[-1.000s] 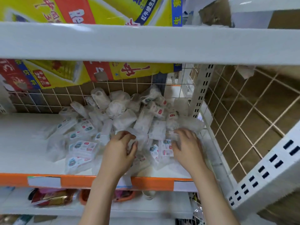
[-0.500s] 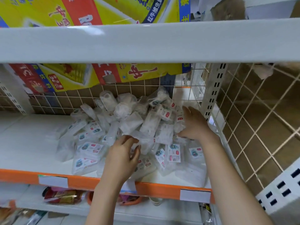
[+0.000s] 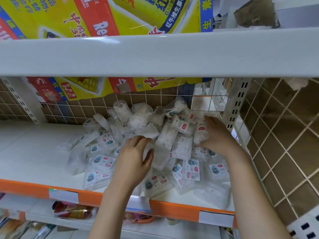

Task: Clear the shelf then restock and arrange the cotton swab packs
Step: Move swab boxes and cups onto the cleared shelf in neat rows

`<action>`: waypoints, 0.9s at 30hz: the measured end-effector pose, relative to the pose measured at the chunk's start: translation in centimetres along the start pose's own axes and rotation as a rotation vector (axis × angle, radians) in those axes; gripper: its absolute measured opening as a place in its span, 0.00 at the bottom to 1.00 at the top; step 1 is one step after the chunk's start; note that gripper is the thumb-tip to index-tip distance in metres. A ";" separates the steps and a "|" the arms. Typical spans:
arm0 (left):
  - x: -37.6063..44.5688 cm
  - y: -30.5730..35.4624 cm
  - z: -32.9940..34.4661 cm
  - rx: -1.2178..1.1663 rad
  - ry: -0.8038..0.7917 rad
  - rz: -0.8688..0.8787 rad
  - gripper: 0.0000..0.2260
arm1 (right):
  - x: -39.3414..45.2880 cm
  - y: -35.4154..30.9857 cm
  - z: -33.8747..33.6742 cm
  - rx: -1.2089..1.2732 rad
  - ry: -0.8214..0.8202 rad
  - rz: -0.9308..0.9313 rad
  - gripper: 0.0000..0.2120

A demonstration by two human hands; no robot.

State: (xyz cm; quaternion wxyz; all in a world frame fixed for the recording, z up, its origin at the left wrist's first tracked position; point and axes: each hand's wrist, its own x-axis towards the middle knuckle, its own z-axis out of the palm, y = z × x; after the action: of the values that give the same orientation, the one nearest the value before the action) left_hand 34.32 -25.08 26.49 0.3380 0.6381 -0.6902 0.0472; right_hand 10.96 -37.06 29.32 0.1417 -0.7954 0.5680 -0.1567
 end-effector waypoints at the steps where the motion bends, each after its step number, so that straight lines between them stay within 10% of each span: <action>1: 0.8 0.0 -0.1 0.010 0.027 0.016 0.19 | -0.5 -0.1 0.0 0.008 0.029 -0.019 0.45; 15: 7.7 -1.3 0.5 0.158 -0.013 -0.314 0.37 | -4.6 -0.5 2.9 0.191 0.185 -0.065 0.45; 27: 6.7 -3.1 -2.0 -0.102 0.090 -0.308 0.28 | -5.4 -4.9 3.6 0.288 0.273 -0.101 0.43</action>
State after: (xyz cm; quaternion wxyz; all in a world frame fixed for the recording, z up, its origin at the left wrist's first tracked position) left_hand 38.29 -30.33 30.45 0.4038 0.7155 -0.5700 -0.0119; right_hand 14.98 -30.28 27.55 0.1676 -0.7657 0.5131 -0.3497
